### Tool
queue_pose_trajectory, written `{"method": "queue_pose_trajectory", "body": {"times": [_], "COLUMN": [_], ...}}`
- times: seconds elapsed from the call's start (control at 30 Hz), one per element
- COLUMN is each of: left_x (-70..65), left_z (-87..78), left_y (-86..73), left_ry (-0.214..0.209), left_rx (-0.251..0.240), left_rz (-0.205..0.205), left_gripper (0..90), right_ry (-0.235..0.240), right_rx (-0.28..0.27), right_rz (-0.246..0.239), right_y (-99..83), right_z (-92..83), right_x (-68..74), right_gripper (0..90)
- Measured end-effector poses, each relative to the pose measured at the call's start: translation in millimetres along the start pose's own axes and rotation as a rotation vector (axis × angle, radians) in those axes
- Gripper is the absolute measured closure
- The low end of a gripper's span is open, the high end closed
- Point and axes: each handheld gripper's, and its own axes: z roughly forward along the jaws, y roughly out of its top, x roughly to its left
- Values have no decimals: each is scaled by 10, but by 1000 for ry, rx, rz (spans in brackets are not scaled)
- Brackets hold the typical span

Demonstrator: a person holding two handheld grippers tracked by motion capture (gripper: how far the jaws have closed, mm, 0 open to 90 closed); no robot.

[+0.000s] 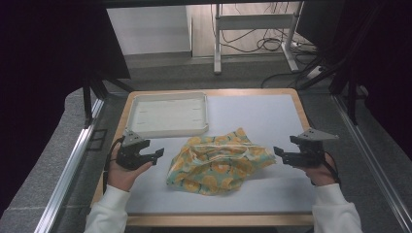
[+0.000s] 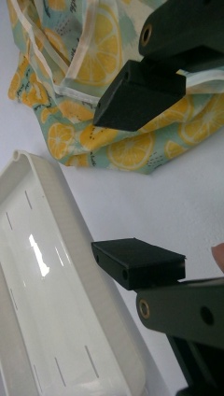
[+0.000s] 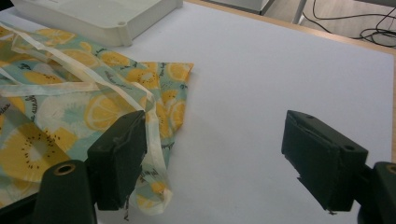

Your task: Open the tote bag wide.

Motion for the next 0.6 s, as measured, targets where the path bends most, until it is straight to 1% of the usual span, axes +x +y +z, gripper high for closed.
{"method": "queue_pose_trajectory", "body": {"times": [0.17,0.37,0.6], "left_x": [-39,-60,-115], "left_z": [-23,-30,8], "left_y": [49,84,122], "left_ry": [-17,-30,-45], "left_rx": [-14,-19,-17], "left_rz": [-3,0,10], "left_gripper": [347,347,348], "right_ry": [2,4,2], "right_rx": [-9,-6,1], "right_rz": [-3,-8,-10], "right_y": [17,21,17], "right_z": [-16,-6,6], "right_x": [18,28,34], "right_gripper": [227,227,228]}}
